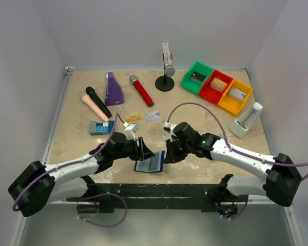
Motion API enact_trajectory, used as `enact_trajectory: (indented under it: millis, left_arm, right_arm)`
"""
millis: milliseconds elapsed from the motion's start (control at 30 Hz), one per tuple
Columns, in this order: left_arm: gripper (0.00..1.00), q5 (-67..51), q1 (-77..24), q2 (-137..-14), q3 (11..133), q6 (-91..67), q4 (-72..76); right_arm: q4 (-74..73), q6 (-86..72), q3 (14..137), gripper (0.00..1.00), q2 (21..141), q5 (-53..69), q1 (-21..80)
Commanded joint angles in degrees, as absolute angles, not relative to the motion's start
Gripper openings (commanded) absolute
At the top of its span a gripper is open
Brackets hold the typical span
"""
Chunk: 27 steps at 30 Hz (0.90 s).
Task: Take the credit cards out of the card holder
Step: Remove the credit card from the card holder.
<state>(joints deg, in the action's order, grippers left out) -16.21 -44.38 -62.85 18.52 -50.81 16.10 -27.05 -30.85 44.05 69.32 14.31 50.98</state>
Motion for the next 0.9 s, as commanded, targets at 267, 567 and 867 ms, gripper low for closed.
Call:
enact_trajectory:
  millis: [267, 567, 867]
  left_arm:
    - [0.55, -16.43, -45.88, -66.18, 23.56, -43.59, 14.68]
    - [0.56, -15.91, -47.99, -69.96, 24.70, -42.19, 14.59]
    - [0.57, -15.82, -49.30, -72.07, 24.52, -42.71, 16.26]
  right_arm:
    - [-24.70, -31.38, 46.58, 0.00, 69.78, 17.67, 51.06]
    - [-24.35, -32.17, 47.29, 0.00, 69.96, 17.75, 51.06]
    - [-23.99, -32.61, 47.81, 0.00, 70.31, 18.28, 51.06]
